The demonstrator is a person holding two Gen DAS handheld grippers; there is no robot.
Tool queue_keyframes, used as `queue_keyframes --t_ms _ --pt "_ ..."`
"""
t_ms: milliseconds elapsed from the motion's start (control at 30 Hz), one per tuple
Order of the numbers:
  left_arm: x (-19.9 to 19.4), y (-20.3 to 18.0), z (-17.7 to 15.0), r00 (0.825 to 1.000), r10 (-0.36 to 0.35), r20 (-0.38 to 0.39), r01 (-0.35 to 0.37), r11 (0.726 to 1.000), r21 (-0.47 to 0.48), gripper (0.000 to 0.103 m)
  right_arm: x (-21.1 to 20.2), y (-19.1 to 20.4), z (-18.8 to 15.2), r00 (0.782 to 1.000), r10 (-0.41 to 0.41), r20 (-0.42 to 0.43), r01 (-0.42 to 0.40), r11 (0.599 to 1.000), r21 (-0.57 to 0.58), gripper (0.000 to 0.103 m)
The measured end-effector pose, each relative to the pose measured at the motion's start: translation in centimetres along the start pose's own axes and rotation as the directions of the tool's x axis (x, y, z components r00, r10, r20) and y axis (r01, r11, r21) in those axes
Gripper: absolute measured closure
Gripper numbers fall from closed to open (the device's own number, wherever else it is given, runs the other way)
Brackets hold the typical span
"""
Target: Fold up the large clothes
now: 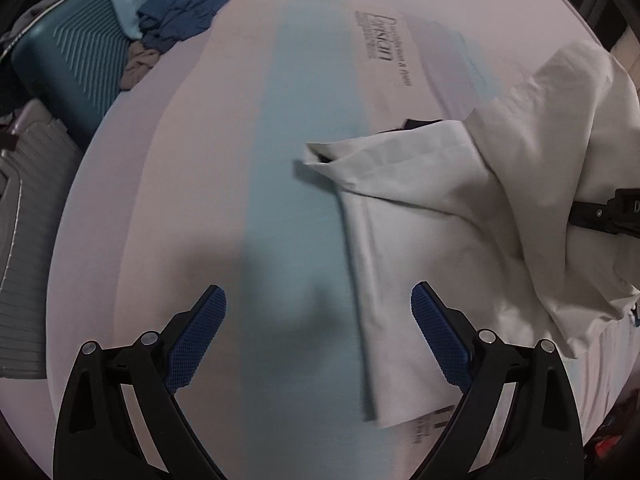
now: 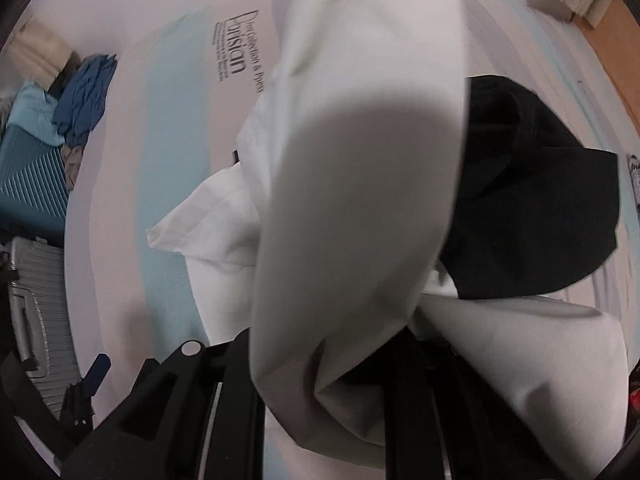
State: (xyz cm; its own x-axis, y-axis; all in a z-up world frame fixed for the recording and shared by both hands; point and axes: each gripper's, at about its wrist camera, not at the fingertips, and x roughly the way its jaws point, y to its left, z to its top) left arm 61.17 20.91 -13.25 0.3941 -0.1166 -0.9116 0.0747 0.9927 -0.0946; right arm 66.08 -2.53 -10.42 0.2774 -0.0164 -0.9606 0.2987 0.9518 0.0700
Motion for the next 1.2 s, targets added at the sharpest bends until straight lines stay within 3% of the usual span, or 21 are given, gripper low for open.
queue_keyframes --t_ms 367,700,933,1200 --pt "-1.2 6.8 -0.2 0.998 0.041 0.052 -0.038 0.998 -0.052 0.011 2.8 8.7 -2.1 1.000 -0.028 -0.013 0.026 0.984 -0.179 0.087" --pt "-2.0 10.8 -2.7 0.997 0.080 0.023 -0.077 0.993 -0.087 0.011 6.2 10.8 -3.3 0.997 -0.043 -0.059 0.028 0.971 -0.238 0.084" --pt "-1.5 12.1 -3.8 0.996 0.091 0.013 -0.089 0.992 -0.094 0.011 8.3 12.9 -3.5 0.994 -0.074 -0.083 0.052 0.969 -0.243 0.082" --pt "-1.0 12.1 -4.7 0.996 0.087 -0.002 -0.087 0.991 -0.102 0.011 10.1 13.6 -4.6 0.992 -0.099 -0.075 0.068 0.939 -0.338 0.077"
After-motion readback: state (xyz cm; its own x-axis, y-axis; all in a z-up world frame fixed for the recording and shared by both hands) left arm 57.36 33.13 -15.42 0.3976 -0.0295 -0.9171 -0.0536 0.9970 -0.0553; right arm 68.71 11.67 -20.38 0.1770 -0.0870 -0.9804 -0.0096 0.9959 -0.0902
